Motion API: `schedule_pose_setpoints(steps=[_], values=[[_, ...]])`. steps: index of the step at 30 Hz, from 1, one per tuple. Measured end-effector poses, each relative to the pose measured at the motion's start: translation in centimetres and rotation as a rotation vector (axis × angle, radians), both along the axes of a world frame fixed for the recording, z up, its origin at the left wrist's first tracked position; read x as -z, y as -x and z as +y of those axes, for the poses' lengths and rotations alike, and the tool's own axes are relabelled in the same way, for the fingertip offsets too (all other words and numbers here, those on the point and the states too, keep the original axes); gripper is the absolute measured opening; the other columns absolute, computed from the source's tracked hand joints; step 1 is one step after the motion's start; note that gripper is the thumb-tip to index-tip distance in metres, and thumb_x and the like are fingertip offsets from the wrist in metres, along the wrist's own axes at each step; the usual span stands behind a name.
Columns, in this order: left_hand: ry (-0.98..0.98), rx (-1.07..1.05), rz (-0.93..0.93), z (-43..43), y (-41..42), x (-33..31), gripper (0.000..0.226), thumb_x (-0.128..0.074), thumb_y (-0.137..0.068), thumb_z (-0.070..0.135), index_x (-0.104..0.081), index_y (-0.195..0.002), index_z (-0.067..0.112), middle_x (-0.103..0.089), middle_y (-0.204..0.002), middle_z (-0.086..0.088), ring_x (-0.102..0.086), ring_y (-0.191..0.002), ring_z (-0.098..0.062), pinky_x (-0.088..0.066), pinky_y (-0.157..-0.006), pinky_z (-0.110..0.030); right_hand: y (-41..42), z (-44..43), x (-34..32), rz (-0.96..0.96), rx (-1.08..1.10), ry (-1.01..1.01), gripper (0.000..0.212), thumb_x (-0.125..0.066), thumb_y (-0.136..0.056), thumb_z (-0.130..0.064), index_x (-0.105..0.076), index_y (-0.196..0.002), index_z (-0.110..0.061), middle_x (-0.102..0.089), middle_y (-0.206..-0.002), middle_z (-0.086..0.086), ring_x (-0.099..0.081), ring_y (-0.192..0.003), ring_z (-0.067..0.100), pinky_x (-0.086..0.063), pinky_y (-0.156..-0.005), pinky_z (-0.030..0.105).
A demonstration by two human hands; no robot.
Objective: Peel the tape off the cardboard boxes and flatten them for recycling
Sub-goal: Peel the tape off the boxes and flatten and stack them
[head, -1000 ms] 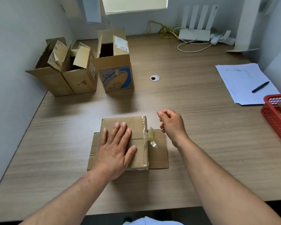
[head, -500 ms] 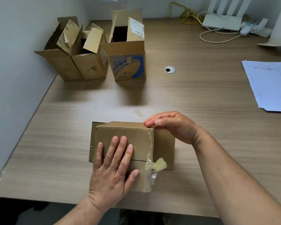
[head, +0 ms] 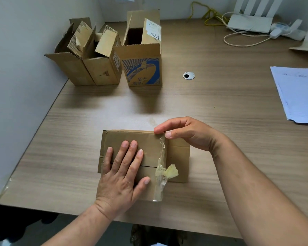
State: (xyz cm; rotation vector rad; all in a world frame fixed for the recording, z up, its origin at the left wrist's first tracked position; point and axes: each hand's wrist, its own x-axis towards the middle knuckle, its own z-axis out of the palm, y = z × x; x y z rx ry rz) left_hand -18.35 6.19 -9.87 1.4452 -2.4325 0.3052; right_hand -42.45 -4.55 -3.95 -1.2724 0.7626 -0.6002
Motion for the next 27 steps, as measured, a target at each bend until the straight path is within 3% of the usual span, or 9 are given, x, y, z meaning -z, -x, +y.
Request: schedule_pose_setpoints(steps=[5, 9, 11, 15, 20, 23, 27], values=[[-0.098, 0.035, -0.065, -0.6, -0.2, -0.7, 0.103, -0.03, -0.08, 0.084, -0.03, -0.146, 0.005, -0.027, -0.155, -0.014, -0.023, -0.145, -0.033, -0.024, -0.109, -0.064, 0.4, -0.8, 0.4, 0.054, 0.019, -0.033, 0.027, -0.061, -0.075, -0.008, -0.076, -0.091, -0.022, -0.071, -0.105, 0.0, -0.059, -0.103, 0.013, -0.04, -0.099, 0.037], [-0.162, 0.078, -0.142, -0.6, -0.6, -1.2, 0.128, -0.039, -0.06, 0.096, -0.027, -0.146, 0.003, -0.023, -0.157, -0.016, -0.02, -0.146, -0.034, -0.019, -0.112, -0.063, 0.7, -1.0, 0.1, 0.066, -0.01, -0.018, 0.022, -0.066, -0.073, -0.009, -0.076, -0.084, -0.025, -0.068, -0.111, 0.014, -0.06, -0.105, 0.02, -0.047, -0.092, 0.031], [-0.176, 0.093, -0.159, -0.4, -0.7, -1.3, 0.131, -0.042, -0.057, 0.098, -0.026, -0.147, 0.002, -0.022, -0.157, -0.017, -0.019, -0.145, -0.035, -0.016, -0.113, -0.062, 0.7, -0.9, -0.1, 0.058, -0.031, -0.005, 0.02, -0.068, -0.071, -0.009, -0.075, -0.078, -0.026, -0.067, -0.107, 0.014, -0.06, -0.101, 0.019, -0.05, -0.083, 0.021], [-0.187, 0.094, -0.171, 0.0, -0.8, -1.2, 0.135, -0.043, -0.055, 0.098, -0.022, -0.147, 0.002, -0.019, -0.157, -0.017, -0.018, -0.145, -0.037, -0.017, -0.112, -0.064, 0.5, -1.1, -0.3, 0.062, -0.092, 0.014, 0.017, -0.069, -0.069, -0.009, -0.072, -0.072, -0.025, -0.065, -0.099, 0.011, -0.06, -0.094, 0.016, -0.049, -0.078, 0.017], [-0.207, 0.072, -0.164, 0.4, -0.8, -1.0, 0.136, -0.043, -0.055, 0.098, -0.018, -0.149, 0.004, -0.015, -0.159, -0.015, -0.017, -0.146, -0.036, -0.02, -0.109, -0.067, 1.0, -1.3, 0.5, 0.058, -0.089, -0.012, 0.011, -0.068, -0.071, -0.011, -0.07, -0.074, -0.021, -0.063, -0.092, 0.008, -0.056, -0.092, 0.02, -0.047, -0.082, 0.025], [-0.196, 0.075, -0.144, 0.5, -0.7, -0.9, 0.135, -0.043, -0.056, 0.098, -0.014, -0.151, 0.006, -0.012, -0.16, -0.014, -0.014, -0.147, -0.035, -0.02, -0.109, -0.067, 1.6, -1.0, 0.7, -0.002, -0.046, -0.036, 0.018, -0.064, -0.075, -0.009, -0.069, -0.091, -0.015, -0.067, -0.096, 0.004, -0.06, -0.093, 0.016, -0.052, -0.079, 0.025], [-0.209, 0.072, -0.141, 0.5, -0.7, -1.0, 0.135, -0.043, -0.056, 0.098, -0.014, -0.151, 0.006, -0.013, -0.16, -0.015, -0.014, -0.147, -0.035, -0.02, -0.109, -0.067, 1.0, -0.8, 0.4, 0.044, -0.082, 0.032, 0.02, -0.067, -0.075, -0.013, -0.073, -0.091, -0.024, -0.07, -0.094, -0.005, -0.059, -0.094, 0.014, -0.046, -0.088, 0.034]])
